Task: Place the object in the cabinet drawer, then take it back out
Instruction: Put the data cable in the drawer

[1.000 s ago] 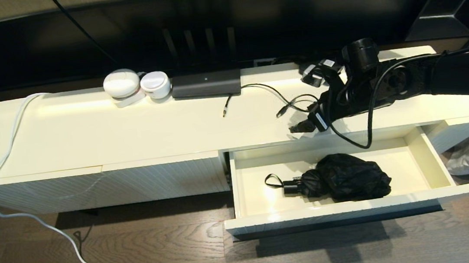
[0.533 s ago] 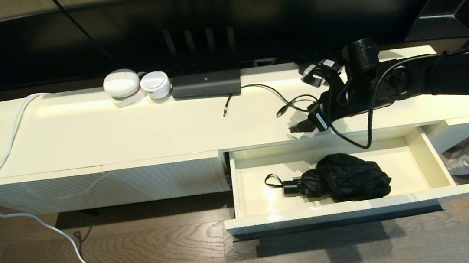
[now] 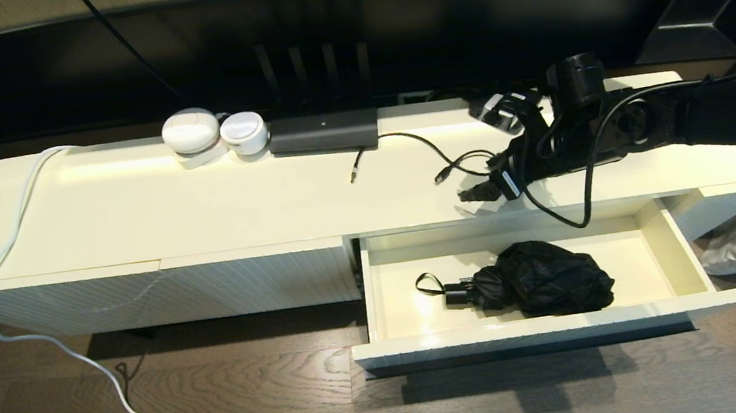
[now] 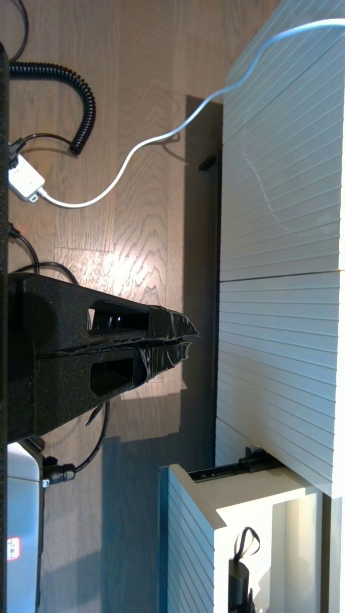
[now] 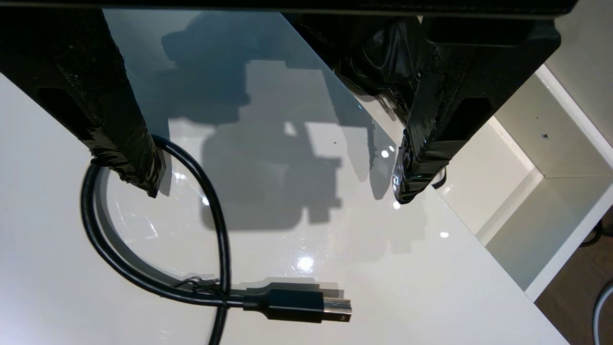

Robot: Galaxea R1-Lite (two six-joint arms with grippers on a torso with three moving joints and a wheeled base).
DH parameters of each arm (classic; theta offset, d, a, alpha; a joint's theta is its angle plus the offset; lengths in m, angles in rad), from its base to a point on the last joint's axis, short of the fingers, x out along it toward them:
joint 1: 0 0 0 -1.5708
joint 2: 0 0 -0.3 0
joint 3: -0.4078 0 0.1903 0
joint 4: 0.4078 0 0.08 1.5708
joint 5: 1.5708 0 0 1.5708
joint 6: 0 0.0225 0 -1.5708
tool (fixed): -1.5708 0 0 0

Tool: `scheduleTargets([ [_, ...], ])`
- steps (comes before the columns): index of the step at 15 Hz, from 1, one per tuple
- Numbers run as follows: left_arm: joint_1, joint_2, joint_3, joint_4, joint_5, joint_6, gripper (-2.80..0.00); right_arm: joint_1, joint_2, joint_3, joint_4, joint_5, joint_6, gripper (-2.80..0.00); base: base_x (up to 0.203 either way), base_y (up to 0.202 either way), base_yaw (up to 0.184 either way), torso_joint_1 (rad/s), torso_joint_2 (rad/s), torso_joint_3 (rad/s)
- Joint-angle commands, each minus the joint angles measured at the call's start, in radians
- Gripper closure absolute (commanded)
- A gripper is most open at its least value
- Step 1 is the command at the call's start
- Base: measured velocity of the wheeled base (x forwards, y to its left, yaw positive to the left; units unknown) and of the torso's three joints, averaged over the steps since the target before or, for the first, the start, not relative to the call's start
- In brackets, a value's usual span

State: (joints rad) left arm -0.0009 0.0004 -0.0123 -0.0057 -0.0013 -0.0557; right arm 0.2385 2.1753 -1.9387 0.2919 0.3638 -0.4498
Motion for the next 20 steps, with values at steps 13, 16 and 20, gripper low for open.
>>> scheduleTargets([
  [13, -0.001, 0.001, 0.0, 0.0, 0.0, -0.001, 0.0, -0.002, 0.012, 0.001, 0.047, 0.015, -0.11, -2.8, 0.0, 0.0, 0.0, 0.0, 0.0, 0.0],
  [16, 0.001, 0.001, -0.001, 0.0, 0.001, -0.001, 0.0, -0.004, 0.014, 0.001, 0.046, 0.015, -0.112, -2.8, 0.0, 0.0, 0.0, 0.0, 0.0, 0.0],
  [20, 0.001, 0.001, 0.0, 0.0, 0.0, -0.001, 0.0, -0.004, 0.021, -0.005, 0.03, 0.015, -0.112, -2.8, 0.0, 0.0, 0.0, 0.0, 0.0, 0.0],
])
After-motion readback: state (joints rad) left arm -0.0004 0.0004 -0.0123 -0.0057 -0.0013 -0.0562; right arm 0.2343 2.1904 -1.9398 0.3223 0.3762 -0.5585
